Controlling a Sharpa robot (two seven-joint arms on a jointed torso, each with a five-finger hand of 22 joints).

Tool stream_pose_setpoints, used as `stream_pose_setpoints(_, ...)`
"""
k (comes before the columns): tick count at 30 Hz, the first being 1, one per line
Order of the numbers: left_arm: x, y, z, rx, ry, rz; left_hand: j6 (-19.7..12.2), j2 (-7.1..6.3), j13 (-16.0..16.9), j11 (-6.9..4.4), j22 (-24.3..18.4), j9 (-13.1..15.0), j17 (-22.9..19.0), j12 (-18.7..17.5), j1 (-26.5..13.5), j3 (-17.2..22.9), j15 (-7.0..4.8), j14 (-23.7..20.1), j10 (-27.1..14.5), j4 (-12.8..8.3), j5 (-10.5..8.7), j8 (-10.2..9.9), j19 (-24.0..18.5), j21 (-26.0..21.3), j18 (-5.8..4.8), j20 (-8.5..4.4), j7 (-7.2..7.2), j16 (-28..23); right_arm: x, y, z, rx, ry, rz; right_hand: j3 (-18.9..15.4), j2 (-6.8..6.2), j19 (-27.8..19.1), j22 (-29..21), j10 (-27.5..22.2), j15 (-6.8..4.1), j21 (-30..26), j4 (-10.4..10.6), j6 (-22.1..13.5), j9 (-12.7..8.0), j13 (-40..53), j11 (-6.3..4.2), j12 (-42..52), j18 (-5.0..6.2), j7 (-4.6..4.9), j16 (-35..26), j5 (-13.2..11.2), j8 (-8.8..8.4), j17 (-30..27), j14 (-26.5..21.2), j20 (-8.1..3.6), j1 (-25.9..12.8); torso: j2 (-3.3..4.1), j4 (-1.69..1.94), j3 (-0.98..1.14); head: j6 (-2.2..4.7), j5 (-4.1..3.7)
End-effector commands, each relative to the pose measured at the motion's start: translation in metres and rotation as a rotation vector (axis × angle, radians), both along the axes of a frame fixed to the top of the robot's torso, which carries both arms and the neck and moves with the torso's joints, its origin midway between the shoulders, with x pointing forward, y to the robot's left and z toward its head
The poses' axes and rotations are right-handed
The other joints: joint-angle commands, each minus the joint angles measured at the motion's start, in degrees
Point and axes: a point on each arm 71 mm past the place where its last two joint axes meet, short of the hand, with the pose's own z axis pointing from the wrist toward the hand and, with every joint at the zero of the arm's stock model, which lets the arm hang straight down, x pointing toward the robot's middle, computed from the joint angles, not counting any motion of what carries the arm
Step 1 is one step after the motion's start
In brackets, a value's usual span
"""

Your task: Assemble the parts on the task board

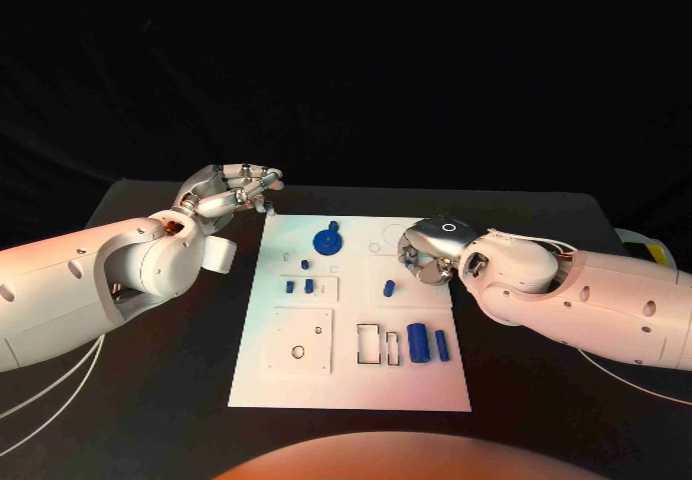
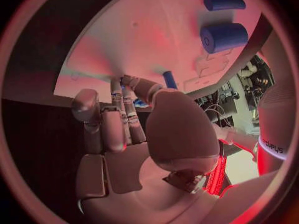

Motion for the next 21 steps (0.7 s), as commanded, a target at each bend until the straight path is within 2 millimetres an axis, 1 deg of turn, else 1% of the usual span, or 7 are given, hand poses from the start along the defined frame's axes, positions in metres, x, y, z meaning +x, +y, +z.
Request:
stream_pose_setpoints(1,0.0,-0.002,0.001,0.0,-0.007,-0.009,-0.5,-0.06,-0.1,0.29,0.0,-0.1,0.1,-0.3,0.6,0.1,0.24,0.0,-0.2,-0.3,0.18,-0.1,0.2,-0.2,0.74,0.01,0.02,-0.3,0.0,-0.001,0.002,0.018,-0.04,-0.01,0.2,1.33,0.4,0.1,1.4,-0.41,0.4,0.0,0.4,0.1,0.1,-1.13,0.0,-1.13,0.01,0.3,0.3,0.26,0.1,1.6,-0.07,0.7,0.01,0.05,-0.02,0.14,-0.02)
stream_pose_setpoints(6,0.0,-0.001,0.001,0.001,-0.005,-0.01,-0.5,-0.05,-0.1,0.32,-0.1,-0.1,0.1,-0.3,0.6,0.1,0.26,0.0,-0.2,-0.3,0.19,-0.2,0.2,-0.3,0.74,0.02,0.06,-0.3,-0.001,-0.002,0.005,0.05,-0.058,-0.012,0.2,1.21,0.3,0.2,1.5,-0.41,0.4,0.0,0.5,0.2,0.1,-1.15,-0.1,-1.11,-0.01,0.3,0.1,0.3,-0.1,1.6,-0.07,0.4,-0.04,0.04,-0.08,0.2,-0.01)
stream_pose_setpoints(9,0.0,-0.001,0.001,0.001,-0.004,-0.009,-0.6,-0.05,-0.1,0.37,-0.1,-0.1,0.1,-0.3,0.6,0.1,0.29,0.0,-0.3,-0.3,0.18,-0.2,0.2,-0.3,0.73,0.03,0.12,-0.4,-0.002,-0.003,0.007,0.073,-0.063,-0.013,0.2,1.09,0.2,0.2,1.5,-0.41,0.3,0.0,0.4,0.2,0.2,-1.16,-0.1,-1.08,-0.01,0.3,-0.2,0.3,-0.3,1.5,-0.07,0.3,-0.04,0.03,-0.08,0.24,0.05)
stream_pose_setpoints(10,0.0,-0.001,0.001,0.002,-0.004,-0.009,-0.6,-0.05,-0.1,0.37,-0.1,-0.1,0.1,-0.3,0.6,0.1,0.29,0.0,-0.3,-0.3,0.18,-0.2,0.2,-0.3,0.73,0.03,0.12,-0.4,-0.002,-0.004,0.008,0.084,-0.064,-0.013,0.2,1.09,0.2,0.2,1.5,-0.41,0.3,0.0,0.4,0.2,0.2,-1.16,-0.1,-1.08,-0.01,0.3,-0.2,0.3,-0.3,1.5,-0.07,0.3,-0.04,0.03,-0.04,0.31,0.07)
stream_pose_setpoints(14,0.001,0.0,0.0,0.003,-0.003,-0.006,-0.6,-0.03,-0.1,0.41,-0.1,-0.1,0.1,-0.4,0.6,0.1,0.33,0.0,-0.3,-0.3,0.18,-0.2,0.2,-0.3,0.73,0.05,0.16,-0.4,-0.004,-0.006,0.012,0.107,-0.063,-0.015,0.2,1.0,0.1,0.2,1.4,-0.41,0.3,-0.1,0.4,0.3,0.2,-1.16,-0.2,-1.08,-0.02,0.2,-0.4,0.3,-0.4,1.5,-0.06,0.3,-0.08,0.03,-0.07,0.33,0.15)
stream_pose_setpoints(21,0.002,0.002,0.0,0.006,-0.001,-0.001,-0.7,-0.03,-0.1,0.44,-0.1,-0.1,0.1,-0.4,0.6,0.1,0.35,-0.1,-0.4,-0.3,0.18,-0.3,0.2,-0.3,0.72,0.06,0.2,-0.4,-0.008,-0.01,0.024,0.154,-0.067,-0.013,0.2,0.95,0.1,0.2,1.5,-0.41,0.3,-0.1,0.4,0.3,0.2,-1.17,-0.2,-1.07,-0.02,0.3,-0.6,0.32,-0.4,1.5,-0.06,0.2,-0.06,0.0,-0.05,0.38,0.47)
